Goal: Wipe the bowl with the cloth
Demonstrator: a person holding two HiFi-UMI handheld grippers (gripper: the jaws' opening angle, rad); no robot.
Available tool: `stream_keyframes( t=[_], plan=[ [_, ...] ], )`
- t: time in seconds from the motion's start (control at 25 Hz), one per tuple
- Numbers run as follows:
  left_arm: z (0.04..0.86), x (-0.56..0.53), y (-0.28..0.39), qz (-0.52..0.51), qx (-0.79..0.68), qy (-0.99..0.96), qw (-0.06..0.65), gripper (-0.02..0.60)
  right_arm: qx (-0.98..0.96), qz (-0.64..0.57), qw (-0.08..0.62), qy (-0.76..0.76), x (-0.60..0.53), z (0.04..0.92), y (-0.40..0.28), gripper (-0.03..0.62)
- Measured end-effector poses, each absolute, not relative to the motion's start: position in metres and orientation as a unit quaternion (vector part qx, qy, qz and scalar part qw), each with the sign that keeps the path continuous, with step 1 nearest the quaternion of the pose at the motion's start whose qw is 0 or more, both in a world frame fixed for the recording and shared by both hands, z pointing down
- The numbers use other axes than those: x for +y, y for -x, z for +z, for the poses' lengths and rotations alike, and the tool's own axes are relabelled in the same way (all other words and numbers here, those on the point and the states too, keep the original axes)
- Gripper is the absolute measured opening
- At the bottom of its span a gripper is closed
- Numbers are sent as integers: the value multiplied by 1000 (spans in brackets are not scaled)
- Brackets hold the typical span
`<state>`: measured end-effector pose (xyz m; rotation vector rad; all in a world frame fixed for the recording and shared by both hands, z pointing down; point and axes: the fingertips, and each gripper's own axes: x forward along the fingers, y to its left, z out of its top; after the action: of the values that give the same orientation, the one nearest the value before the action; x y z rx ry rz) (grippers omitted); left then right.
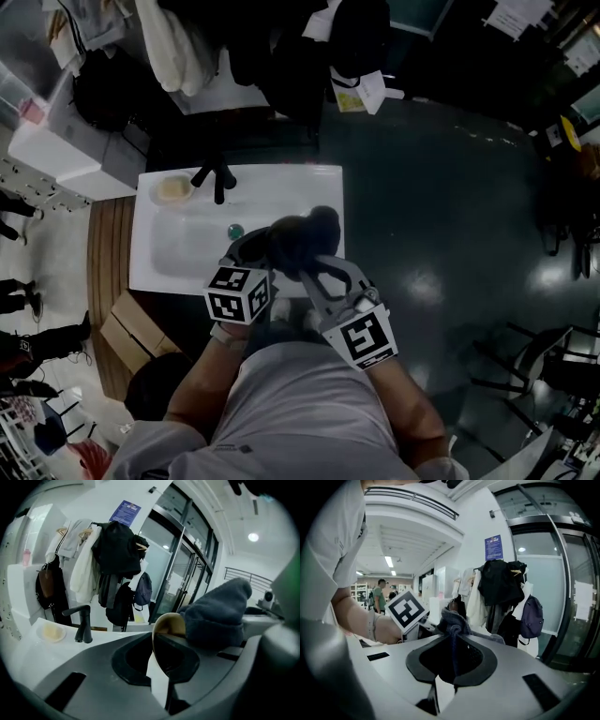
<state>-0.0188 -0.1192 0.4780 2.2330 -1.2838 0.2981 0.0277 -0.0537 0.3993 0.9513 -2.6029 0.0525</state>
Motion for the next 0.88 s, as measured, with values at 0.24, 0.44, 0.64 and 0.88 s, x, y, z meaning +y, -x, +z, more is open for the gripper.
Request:
stream_keyframes(
  t=[0.24,0.44,0.64,0.88],
  plan=[
    [474,-121,11,88,-453,-842,281,23,-904,5,262,-338,-59,428,-25,48],
    [471,-121,6,81,-439,-849,282,23,-874,-37,349,-335,-64,454,-25,48],
    [469,-117,6,83,-433,-852,283,26,-843,-80,428,-315,-66,475,-22,48],
    [472,-104,-1,89,-423,-855,287,34,-816,-111,491,-283,-62,495,-22,48]
  ],
)
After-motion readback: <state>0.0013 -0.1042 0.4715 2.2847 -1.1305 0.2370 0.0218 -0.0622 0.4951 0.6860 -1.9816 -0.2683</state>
